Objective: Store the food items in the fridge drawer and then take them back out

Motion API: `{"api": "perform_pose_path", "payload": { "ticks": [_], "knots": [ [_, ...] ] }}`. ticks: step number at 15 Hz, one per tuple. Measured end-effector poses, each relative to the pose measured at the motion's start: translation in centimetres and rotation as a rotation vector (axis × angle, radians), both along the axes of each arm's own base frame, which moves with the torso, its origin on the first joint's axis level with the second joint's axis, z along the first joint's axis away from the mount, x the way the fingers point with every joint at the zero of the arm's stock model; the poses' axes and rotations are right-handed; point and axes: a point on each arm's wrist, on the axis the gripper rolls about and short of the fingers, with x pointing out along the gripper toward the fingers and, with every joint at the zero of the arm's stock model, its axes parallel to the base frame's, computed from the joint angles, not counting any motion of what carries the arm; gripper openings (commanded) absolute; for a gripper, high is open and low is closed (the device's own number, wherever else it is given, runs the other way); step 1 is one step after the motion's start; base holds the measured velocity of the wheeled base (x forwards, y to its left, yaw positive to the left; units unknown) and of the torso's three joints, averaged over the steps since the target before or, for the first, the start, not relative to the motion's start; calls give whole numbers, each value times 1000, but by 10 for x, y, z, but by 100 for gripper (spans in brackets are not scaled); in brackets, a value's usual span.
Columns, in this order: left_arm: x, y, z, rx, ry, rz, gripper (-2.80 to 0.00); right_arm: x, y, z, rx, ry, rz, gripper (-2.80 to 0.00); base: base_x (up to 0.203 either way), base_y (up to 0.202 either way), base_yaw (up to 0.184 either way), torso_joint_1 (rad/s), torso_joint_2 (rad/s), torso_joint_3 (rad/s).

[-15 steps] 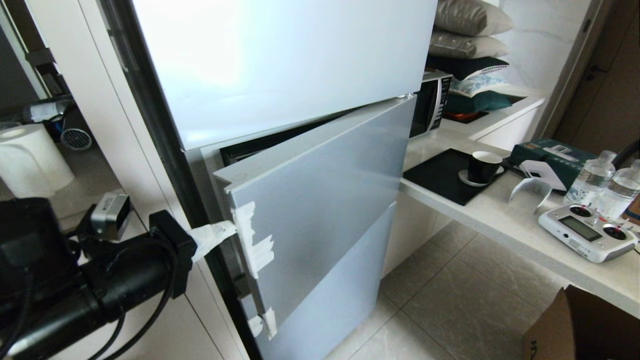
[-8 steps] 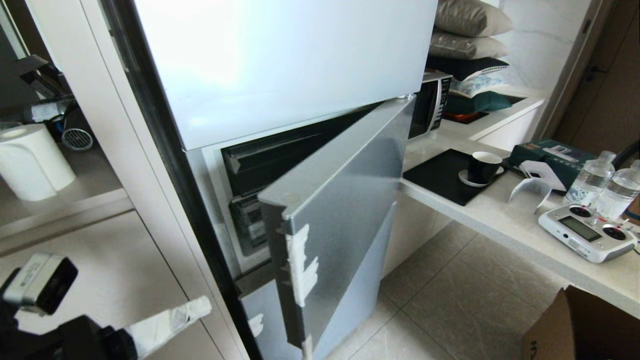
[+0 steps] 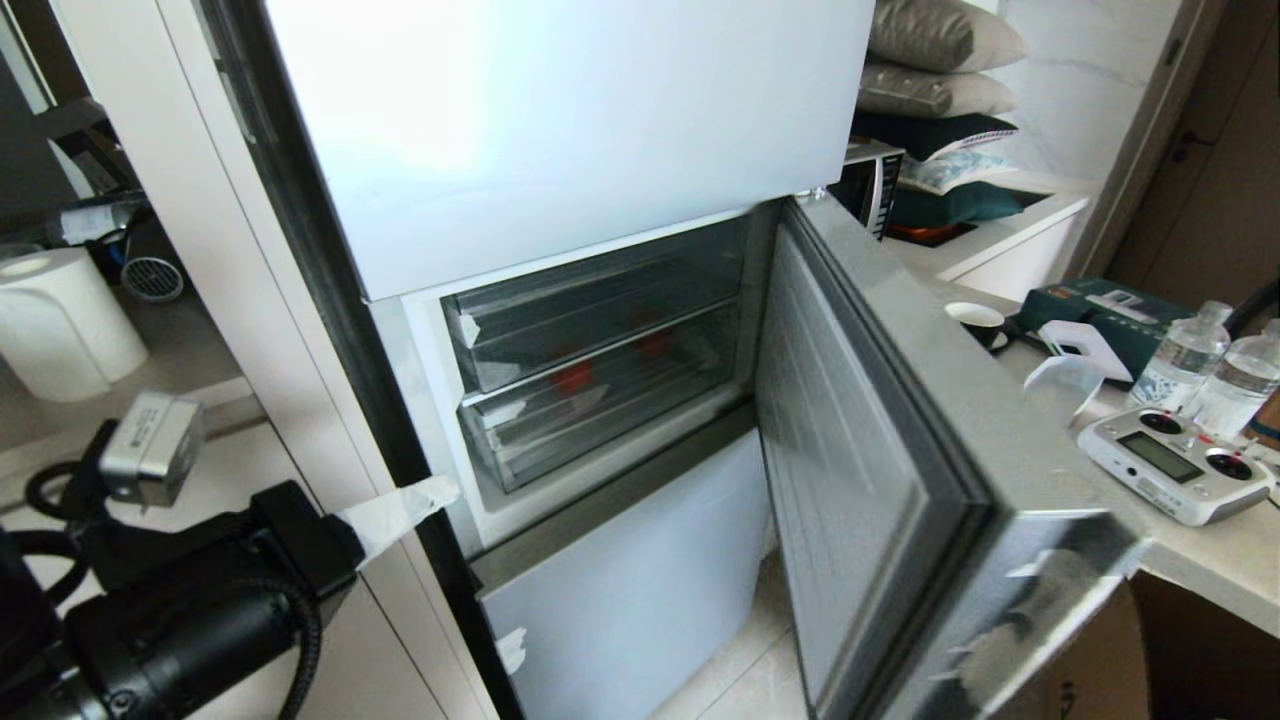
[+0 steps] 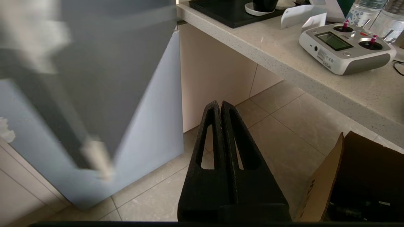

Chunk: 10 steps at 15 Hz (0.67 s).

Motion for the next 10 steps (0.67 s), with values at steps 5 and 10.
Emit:
{"api": "perform_pose_path", "payload": {
  "ticks": [5, 10],
  "knots": [
    [-35, 31, 11, 502, -281, 210, -280, 0, 0, 0, 0, 0, 1, -280, 0, 0, 0, 0, 0, 0],
    [-88, 86, -6, 624, -255, 641, -280, 0, 0, 0, 0, 0, 0, -280, 0, 0, 0, 0, 0, 0]
  ]
}}
